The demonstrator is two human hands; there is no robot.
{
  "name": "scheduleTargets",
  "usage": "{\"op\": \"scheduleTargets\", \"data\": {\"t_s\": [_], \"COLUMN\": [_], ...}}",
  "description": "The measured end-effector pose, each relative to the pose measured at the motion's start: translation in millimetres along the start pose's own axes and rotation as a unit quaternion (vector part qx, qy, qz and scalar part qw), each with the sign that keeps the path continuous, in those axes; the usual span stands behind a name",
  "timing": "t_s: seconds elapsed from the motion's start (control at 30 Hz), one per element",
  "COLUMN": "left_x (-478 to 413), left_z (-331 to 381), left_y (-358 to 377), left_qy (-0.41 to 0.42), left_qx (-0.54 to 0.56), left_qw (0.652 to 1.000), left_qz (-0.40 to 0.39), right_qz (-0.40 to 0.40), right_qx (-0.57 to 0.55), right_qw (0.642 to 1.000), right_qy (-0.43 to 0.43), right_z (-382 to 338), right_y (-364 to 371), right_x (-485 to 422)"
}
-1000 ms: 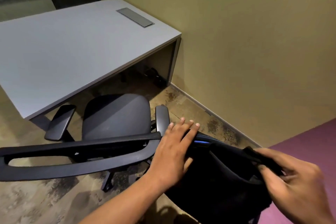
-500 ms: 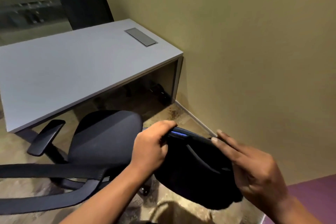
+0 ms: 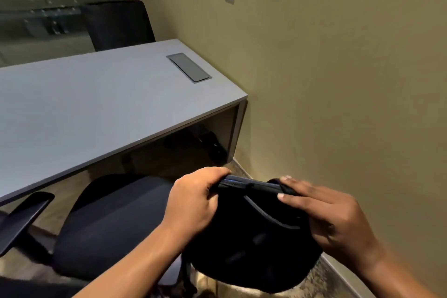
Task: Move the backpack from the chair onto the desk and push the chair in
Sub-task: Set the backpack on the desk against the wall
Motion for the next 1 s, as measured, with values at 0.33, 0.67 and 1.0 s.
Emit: {"op": "scheduleTargets", "data": {"t_s": [0.33,0.67,1.0], "left_x": [-145,-293,-455], "left_z": [-48,-79,-93], "left_y": [38,71,72], "left_qy": [0.020,0.005,-0.002], "left_qx": [-0.017,-0.044,-0.112], "left_qw": [1.000,0.997,0.973], "left_qz": [-0.014,0.068,0.203], "right_qz": [0.013,0.024,0.042], "right_qx": [-0.029,-0.051,-0.114], "right_qw": [0.999,0.997,0.985], "right_qy": [-0.004,-0.055,-0.120], "right_z": [103,217,325], "right_y": [38,61,78], "right_x": [-112,-235,-396]}}
Point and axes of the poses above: each hand's wrist, its own x-axis away from the middle knuckle, its own y-axis out of the palm, z = x × y, the point moved 9 cm from there along -x, towards the middle knuckle, and after that the axes turned 10 degrees about z, right-handed, at the moved point
